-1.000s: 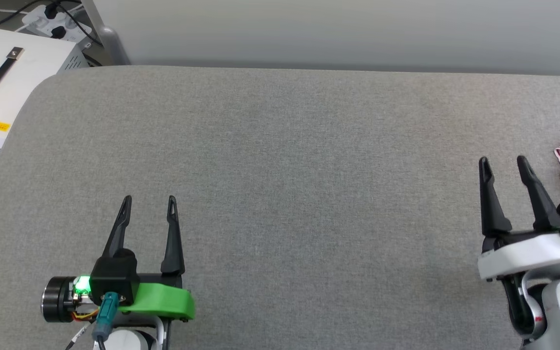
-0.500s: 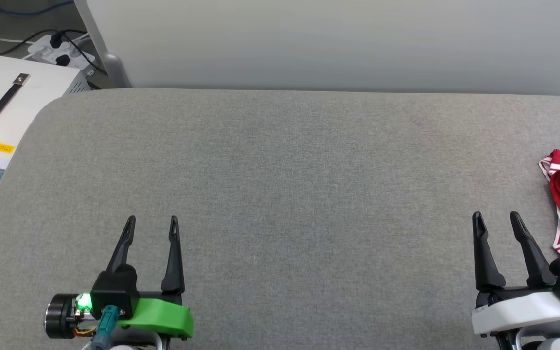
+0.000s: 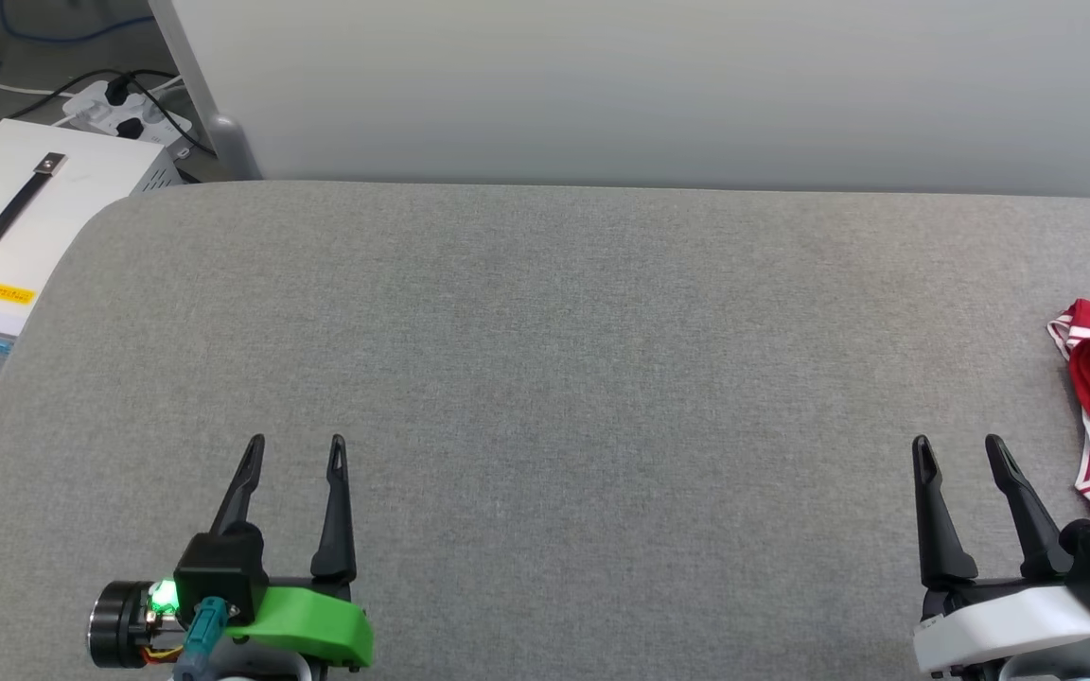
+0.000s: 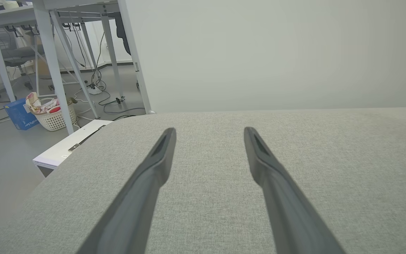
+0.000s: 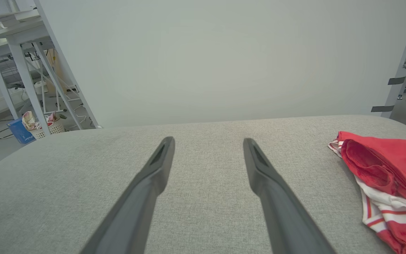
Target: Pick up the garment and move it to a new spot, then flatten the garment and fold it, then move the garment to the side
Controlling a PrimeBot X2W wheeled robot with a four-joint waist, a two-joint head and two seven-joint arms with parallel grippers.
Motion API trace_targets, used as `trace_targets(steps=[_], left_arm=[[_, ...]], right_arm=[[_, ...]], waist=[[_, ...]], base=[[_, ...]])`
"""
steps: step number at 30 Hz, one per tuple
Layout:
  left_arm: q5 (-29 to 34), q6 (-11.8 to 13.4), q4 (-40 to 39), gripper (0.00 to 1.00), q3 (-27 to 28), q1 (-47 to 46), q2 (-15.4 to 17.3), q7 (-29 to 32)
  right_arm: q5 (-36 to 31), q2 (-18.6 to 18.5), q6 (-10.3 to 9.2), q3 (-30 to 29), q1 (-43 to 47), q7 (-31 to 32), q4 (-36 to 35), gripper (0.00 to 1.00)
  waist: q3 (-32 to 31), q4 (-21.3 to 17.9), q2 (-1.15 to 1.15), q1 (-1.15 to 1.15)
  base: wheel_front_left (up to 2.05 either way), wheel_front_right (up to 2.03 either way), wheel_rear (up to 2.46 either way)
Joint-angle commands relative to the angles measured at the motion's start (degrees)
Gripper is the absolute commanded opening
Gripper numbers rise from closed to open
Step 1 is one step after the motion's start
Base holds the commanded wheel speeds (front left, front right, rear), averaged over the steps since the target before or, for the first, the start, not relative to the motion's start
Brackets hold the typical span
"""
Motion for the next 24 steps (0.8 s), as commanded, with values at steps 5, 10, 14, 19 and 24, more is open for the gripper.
trace_targets(steps=[5, 10, 14, 19, 24], left_arm=[[0.02, 0.02, 0.14, 0.00, 0.01, -0.05, -0.01, 0.12], [0.15, 0.03, 0.01, 0.00, 0.10, -0.09, -0.10, 0.59], [0.28, 0.04, -0.10, 0.00, 0.21, -0.13, -0.19, 1.05], [0.44, 0.06, -0.23, 0.00, 0.33, -0.19, -0.30, 1.61], [0.61, 0.07, -0.37, 0.00, 0.47, -0.24, -0.42, 2.20]], right_arm=[[-0.02, 0.11, 0.00, -0.01, -0.02, 0.03, 0.03, 0.00], [-0.46, 0.17, 0.00, 0.03, -0.17, 0.47, 0.05, 0.00], [-0.89, 0.22, 0.00, 0.08, -0.32, 0.89, 0.06, 0.00], [-1.42, 0.29, -0.01, 0.14, -0.50, 1.41, 0.07, 0.00], [-1.97, 0.36, -0.01, 0.20, -0.69, 1.94, 0.08, 0.00]], waist=[[0.05, -0.02, 0.00, 0.00], [-0.03, -0.10, 0.00, 0.00], [-0.11, -0.18, 0.00, 0.00], [-0.22, -0.28, 0.00, 0.00], [-0.32, -0.39, 0.00, 0.00]], base=[[0.00, 0.00, 0.00], [0.00, 0.00, 0.00], [0.00, 0.00, 0.00], [0.00, 0.00, 0.00], [0.00, 0.00, 0.00]])
